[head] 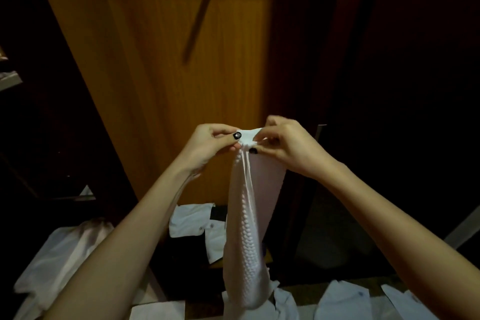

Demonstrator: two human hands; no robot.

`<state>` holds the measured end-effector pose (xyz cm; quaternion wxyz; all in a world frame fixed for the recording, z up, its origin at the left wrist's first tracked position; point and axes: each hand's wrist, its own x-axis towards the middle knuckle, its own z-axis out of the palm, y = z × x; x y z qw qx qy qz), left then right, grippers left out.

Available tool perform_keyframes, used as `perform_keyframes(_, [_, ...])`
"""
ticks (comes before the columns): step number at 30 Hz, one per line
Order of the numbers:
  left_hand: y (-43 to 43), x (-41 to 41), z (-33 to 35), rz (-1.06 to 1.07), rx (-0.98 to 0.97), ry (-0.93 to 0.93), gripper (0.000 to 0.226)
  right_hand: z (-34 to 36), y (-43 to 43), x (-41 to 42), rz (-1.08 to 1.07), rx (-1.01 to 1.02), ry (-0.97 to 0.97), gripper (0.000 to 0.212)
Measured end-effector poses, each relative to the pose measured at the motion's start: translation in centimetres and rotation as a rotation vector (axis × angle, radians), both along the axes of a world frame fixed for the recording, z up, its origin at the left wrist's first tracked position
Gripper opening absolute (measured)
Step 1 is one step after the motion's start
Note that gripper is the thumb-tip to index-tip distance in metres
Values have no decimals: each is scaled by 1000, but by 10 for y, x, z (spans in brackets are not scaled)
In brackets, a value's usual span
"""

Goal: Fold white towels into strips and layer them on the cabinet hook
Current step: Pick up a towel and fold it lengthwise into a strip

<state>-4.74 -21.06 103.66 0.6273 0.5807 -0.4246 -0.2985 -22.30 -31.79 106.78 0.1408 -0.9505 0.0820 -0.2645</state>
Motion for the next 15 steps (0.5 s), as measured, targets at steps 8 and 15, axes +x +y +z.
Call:
perform_keyframes(8, [13, -3, 15, -87, -113, -167, 16, 14, -3, 10, -41, 141, -41, 16])
perform_keyframes(15, [10, -15, 8, 69, -182, -233, 25, 12, 0, 17, -71, 221, -100, 22])
